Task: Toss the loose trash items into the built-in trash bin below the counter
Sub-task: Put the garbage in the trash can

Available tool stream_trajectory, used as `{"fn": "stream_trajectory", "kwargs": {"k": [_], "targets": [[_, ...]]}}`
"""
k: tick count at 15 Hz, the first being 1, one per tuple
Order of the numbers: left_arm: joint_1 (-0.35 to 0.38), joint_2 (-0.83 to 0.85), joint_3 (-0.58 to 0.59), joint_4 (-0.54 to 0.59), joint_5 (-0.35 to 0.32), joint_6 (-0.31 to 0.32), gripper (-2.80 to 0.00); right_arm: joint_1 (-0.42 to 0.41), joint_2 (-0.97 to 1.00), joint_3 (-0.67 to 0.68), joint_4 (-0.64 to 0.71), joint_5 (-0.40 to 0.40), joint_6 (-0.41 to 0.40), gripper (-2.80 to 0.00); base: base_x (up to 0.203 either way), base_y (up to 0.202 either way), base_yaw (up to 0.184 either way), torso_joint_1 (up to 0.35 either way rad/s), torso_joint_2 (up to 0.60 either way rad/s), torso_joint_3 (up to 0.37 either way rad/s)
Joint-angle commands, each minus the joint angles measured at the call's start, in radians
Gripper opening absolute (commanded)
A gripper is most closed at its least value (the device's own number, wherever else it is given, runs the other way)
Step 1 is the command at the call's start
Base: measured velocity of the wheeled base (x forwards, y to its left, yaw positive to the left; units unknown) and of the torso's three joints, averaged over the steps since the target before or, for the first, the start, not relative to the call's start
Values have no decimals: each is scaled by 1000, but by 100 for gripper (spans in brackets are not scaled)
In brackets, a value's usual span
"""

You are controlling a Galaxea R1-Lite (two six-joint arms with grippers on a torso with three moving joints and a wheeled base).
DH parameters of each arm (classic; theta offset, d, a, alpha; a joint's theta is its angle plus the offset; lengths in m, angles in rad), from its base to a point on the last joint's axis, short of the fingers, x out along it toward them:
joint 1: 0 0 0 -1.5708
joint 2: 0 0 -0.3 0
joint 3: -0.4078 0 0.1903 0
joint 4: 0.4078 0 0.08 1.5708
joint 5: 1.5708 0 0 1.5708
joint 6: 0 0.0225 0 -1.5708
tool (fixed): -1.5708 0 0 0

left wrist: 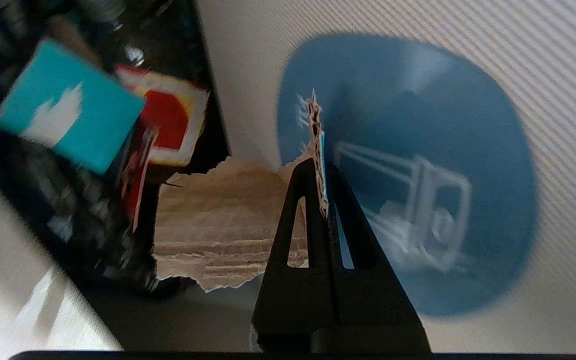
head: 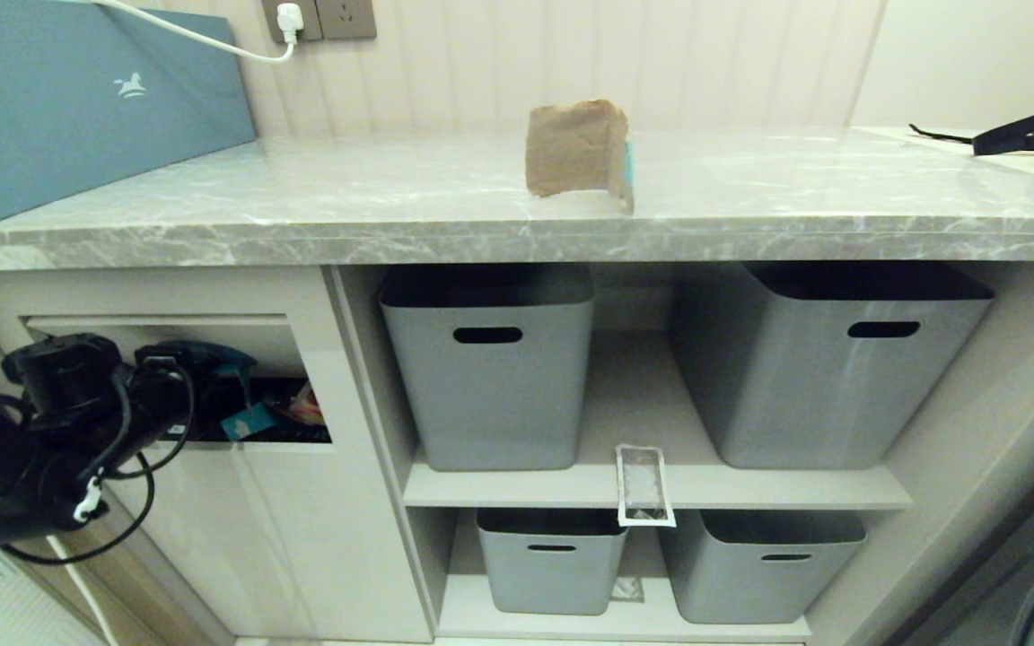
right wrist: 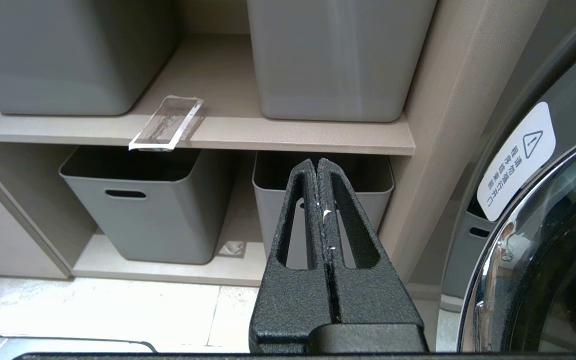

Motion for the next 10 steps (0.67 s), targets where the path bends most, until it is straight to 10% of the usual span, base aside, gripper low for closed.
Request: {"fn": "stream_trajectory", "kwargs": {"k": [1, 10], "targets": [[-5, 50, -45, -5, 2, -9, -280, 0, -2, 0, 0, 0, 0, -280, 0, 0, 0, 0, 0, 0], [-48, 113, -136, 10, 68, -10, -280, 0, -2, 0, 0, 0, 0, -280, 0, 0, 0, 0, 0, 0]]}}
